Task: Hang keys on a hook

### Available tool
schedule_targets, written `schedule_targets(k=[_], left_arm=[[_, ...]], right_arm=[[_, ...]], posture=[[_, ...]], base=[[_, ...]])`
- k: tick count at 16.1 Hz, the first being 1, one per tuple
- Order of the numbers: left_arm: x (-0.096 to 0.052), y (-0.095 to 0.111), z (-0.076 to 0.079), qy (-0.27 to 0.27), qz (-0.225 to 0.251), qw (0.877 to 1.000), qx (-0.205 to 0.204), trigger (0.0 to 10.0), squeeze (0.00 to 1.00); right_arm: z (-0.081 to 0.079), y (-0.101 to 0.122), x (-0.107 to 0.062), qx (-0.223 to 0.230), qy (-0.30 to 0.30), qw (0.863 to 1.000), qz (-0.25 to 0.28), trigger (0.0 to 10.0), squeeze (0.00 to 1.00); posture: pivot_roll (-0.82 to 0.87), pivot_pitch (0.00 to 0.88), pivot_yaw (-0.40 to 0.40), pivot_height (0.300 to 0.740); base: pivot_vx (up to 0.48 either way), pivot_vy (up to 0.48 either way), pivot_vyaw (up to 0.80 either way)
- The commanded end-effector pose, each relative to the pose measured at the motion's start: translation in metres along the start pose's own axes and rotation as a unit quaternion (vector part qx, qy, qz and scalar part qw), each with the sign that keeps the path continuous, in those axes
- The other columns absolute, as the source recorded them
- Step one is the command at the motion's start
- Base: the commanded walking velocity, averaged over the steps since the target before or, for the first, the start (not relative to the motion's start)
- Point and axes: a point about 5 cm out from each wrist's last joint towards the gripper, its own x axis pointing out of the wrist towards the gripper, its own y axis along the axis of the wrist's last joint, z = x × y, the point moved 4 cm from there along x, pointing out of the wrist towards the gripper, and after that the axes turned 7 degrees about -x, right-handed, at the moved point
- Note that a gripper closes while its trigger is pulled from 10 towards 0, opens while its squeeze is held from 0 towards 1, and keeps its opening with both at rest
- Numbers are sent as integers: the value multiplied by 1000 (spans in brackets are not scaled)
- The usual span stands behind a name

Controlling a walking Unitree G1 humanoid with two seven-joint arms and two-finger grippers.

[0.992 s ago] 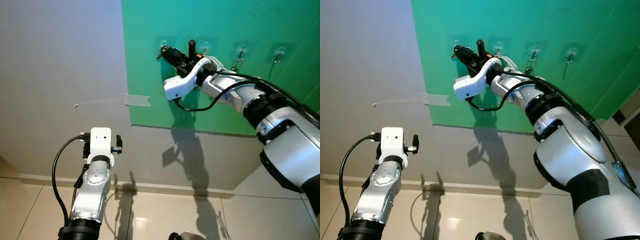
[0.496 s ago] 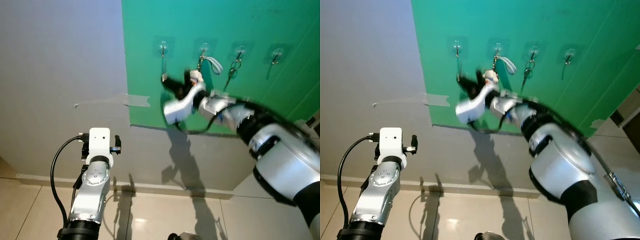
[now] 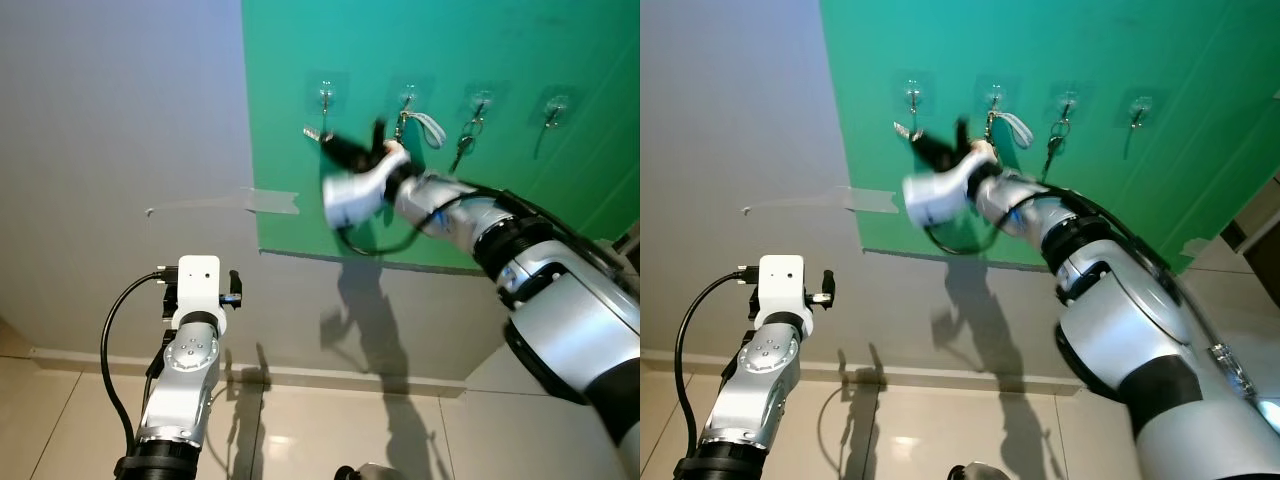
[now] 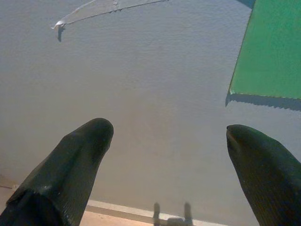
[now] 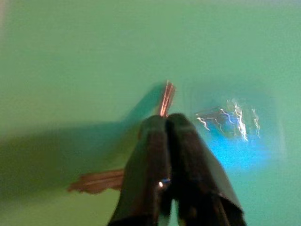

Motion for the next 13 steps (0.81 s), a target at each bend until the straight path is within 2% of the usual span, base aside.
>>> schedule_targets(k=[1, 2, 3, 4, 5, 6, 8, 9, 10, 11, 12, 13], left_arm=[[-1, 1, 1, 3, 1, 1000, 1, 10000, 0], [-1, 1, 1, 4, 1, 1000, 0, 10000, 0], [-1, 1, 1, 4, 2, 1000, 0, 10000, 0], [-1, 1, 0, 4, 2, 1000, 1, 10000, 0], [-1, 2, 1, 3, 2, 1000, 2, 10000, 0], [-1, 2, 2, 2, 2, 1000, 2, 10000, 0], [0, 1, 4, 0, 1, 1000, 3, 10000, 0], [0, 1, 5, 0, 1, 1000, 3, 10000, 0], [0, 0, 5, -1, 1, 1000, 3, 10000, 0], [0, 0, 5, -1, 0, 1000, 2, 10000, 0], [-1, 0, 6, 0, 0, 1000, 2, 10000, 0], [-1, -1, 4, 1, 0, 1000, 2, 10000, 0]], right_arm=[[9, -11, 2, 198, -7, 979, -40, 10000, 0], [12, -14, 3, 260, -14, 964, -51, 10000, 0], [14, -16, 3, 293, -19, 954, -58, 10000, 0], [14, -17, 4, 345, -23, 936, -65, 10000, 0], [12, -14, 6, 412, -16, 909, -58, 10000, 0], [11, -11, 7, 446, -5, 894, -50, 10000, 0], [4, -5, 6, 500, 22, 865, -33, 10000, 0], [3, -4, 6, 508, 27, 860, -31, 10000, 0], [-3, 0, 5, 532, 41, 846, -25, 10000, 0], [-15, 7, 1, 550, 64, 832, -13, 10000, 0], [-19, 9, -1, 556, 68, 829, -11, 10000, 0], [-28, 11, -5, 584, 64, 809, -19, 10000, 0]], posture=[[11, 0, -83, 740], [11, 0, -83, 740], [13, 0, -85, 740], [13, 0, -85, 740], [13, 0, -85, 740], [10, 0, -81, 740], [8, 0, -81, 740], [8, 0, -81, 740], [8, 0, -81, 740], [10, 0, -86, 740], [13, 0, -91, 740], [18, 0, -97, 740]], base=[[0, 0, 0], [0, 0, 0], [0, 0, 0], [0, 0, 0], [0, 0, 0], [0, 0, 0], [0, 0, 0], [0, 0, 0], [0, 0, 0], [0, 0, 0], [0, 0, 0], [0, 0, 0]])
